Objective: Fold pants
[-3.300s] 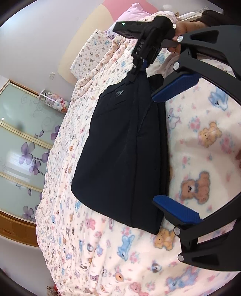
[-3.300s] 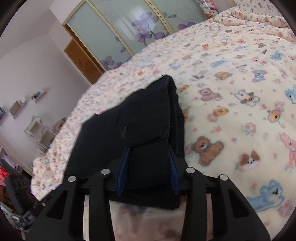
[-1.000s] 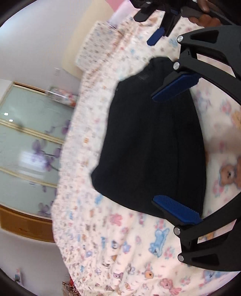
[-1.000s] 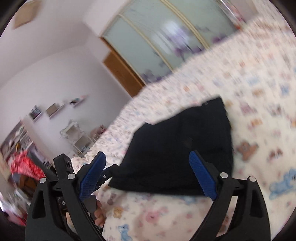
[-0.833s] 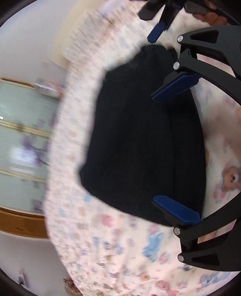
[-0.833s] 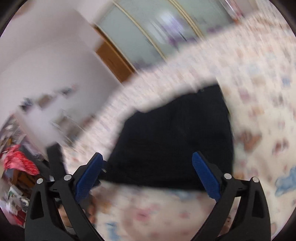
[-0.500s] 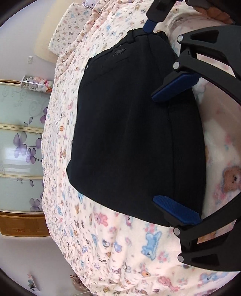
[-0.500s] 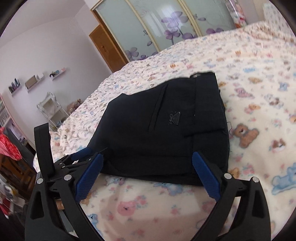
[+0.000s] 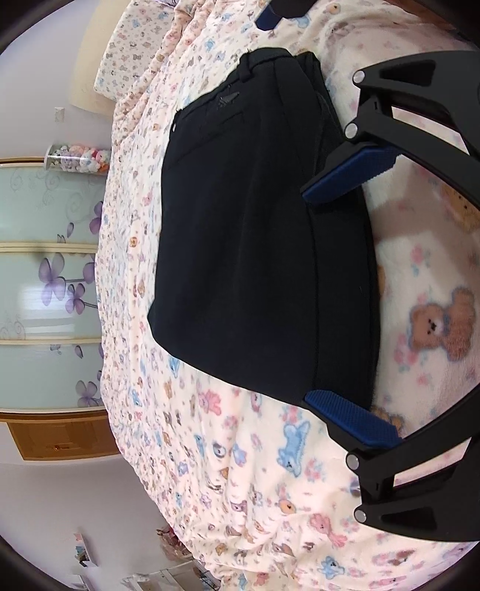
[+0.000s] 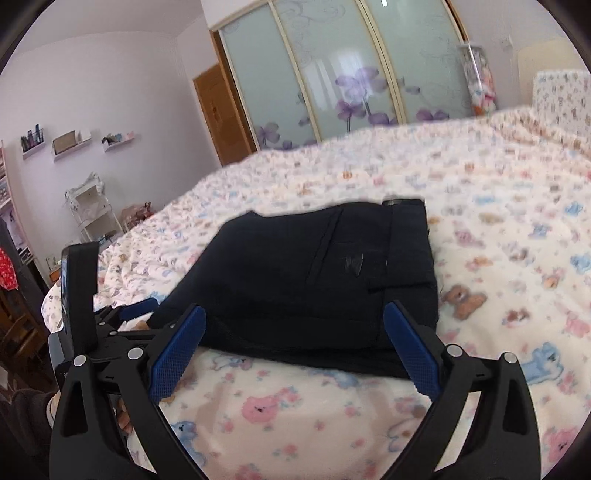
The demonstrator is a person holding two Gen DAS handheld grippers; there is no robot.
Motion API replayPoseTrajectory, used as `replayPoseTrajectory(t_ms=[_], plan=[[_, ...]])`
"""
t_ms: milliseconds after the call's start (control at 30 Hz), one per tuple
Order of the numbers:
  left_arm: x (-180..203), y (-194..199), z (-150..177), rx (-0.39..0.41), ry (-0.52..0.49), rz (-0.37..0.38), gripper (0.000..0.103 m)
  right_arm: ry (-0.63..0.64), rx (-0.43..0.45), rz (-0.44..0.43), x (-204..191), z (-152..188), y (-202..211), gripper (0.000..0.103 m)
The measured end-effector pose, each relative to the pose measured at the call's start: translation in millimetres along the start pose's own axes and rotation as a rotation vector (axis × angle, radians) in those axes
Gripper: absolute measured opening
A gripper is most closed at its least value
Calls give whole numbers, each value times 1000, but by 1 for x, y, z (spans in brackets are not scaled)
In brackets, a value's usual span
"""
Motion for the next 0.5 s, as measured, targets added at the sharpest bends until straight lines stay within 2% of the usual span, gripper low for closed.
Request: replayPoseTrajectory(t_ms=[100,133,333,433,500], plan=[[-1,-4,3,-13,2,-3,101,-133,-209,13,25,19,-36,99],[-1,-5,3,-14,0,-6,101,-177,-254,-3,33,25,-46,99],[-3,-6,4,-15,1,-1,101,-163,-202,-31,27,18,-31,99],[-8,0,5,-9,17,27,101,-193,-161,-123,26,10,-15,99],[-17,6,5,6,46,51,101,-220,-95,-167,31,-1,1,99]])
Point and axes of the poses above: each gripper's, at about its wrist camera, not at the fingertips, and y roughly against the way its jaws point, x to its right, z to its underside, the point moved 5 cm from there along -y, roughly the way its jaws point, and after that the axes turned 5 degrees about -x, right-handed, at the moved point
